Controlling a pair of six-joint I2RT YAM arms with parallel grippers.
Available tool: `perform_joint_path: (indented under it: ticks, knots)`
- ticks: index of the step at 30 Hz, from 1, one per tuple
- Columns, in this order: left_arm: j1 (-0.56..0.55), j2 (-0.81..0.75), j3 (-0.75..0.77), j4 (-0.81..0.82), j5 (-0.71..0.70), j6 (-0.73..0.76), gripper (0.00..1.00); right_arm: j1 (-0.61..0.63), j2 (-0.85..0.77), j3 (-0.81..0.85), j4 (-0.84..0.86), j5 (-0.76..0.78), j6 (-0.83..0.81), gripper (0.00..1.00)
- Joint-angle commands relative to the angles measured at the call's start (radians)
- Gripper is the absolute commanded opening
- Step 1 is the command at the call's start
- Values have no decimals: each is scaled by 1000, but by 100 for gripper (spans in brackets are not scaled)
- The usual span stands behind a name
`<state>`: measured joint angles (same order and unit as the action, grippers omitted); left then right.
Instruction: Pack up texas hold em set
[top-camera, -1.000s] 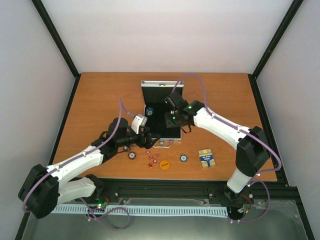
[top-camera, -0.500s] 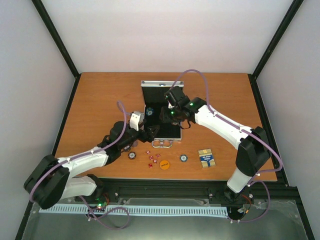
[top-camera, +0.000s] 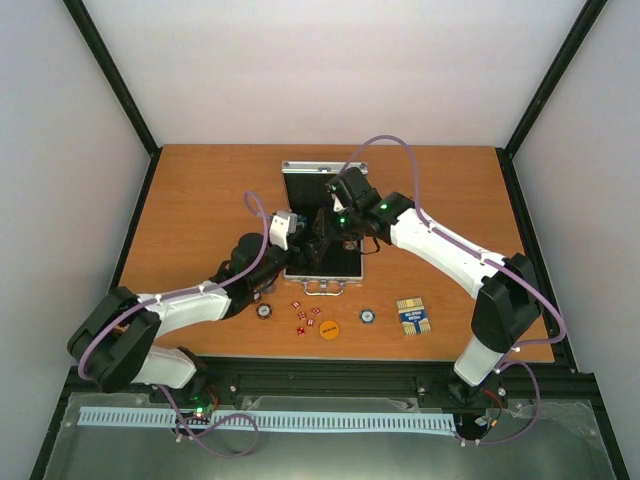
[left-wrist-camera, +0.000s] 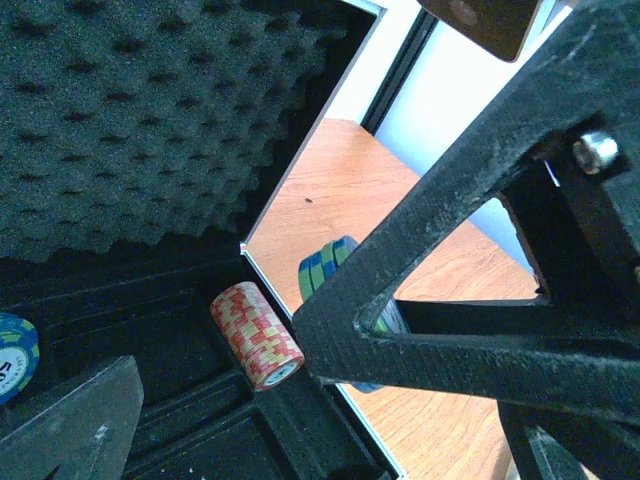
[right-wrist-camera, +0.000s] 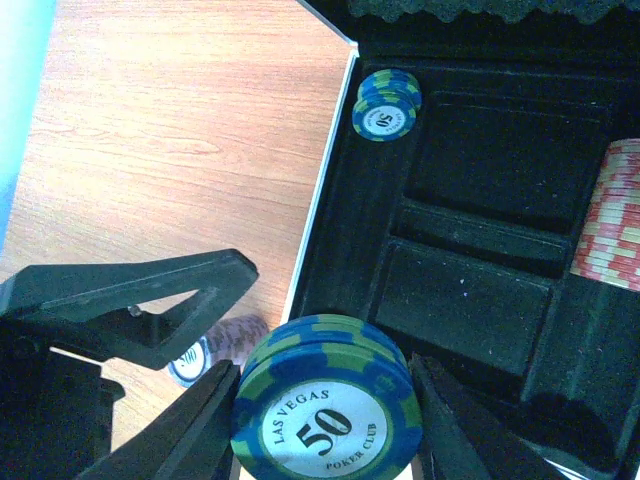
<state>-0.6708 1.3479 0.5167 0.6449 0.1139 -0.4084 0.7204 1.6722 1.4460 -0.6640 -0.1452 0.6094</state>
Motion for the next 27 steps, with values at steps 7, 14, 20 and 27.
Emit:
perform_joint_path:
  ticks: [7,14,20,27]
  knots:
    - [-12,53,54,165,-85,-68,100,-4,-3,38,48,-62,31,9]
    - [-12,58,60,234,-157,-80,100,-4,-16,27,55,-80,36,9]
    - [-11,67,54,338,-240,-110,100,-4,-35,16,50,-82,40,9]
    - [-12,49,59,424,-259,-92,99,-4,-49,13,47,-85,46,9]
